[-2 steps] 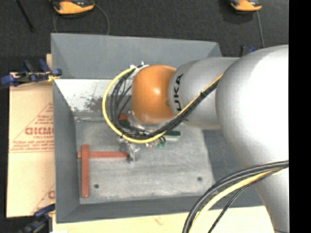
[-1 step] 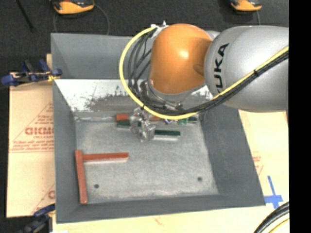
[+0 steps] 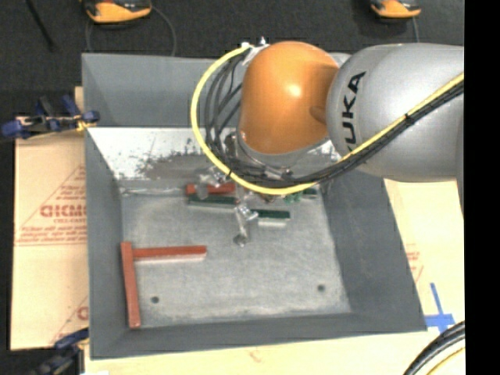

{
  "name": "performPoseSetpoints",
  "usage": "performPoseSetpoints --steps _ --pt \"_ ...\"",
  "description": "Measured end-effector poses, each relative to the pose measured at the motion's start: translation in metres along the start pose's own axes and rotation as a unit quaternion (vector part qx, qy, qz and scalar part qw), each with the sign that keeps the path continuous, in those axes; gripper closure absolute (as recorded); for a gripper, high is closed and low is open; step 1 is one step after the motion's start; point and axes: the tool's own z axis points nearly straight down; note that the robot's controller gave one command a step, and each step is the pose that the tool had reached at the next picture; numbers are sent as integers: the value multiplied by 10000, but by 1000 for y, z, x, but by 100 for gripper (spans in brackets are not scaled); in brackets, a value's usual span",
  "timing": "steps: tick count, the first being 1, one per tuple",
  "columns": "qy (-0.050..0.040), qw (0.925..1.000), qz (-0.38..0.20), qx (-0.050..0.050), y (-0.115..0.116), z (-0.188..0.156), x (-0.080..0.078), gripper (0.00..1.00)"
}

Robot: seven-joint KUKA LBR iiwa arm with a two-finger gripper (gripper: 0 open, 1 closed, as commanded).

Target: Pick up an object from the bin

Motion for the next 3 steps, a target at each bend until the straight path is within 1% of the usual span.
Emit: performPoseSetpoints --steps 1,2,3 --pt "33 9985 553 -21 21 156 -20 0" --pt "-2 9985 554 -9 20 150 -22 100" --pt "-44 9973 735 1 37 6 -56 100"
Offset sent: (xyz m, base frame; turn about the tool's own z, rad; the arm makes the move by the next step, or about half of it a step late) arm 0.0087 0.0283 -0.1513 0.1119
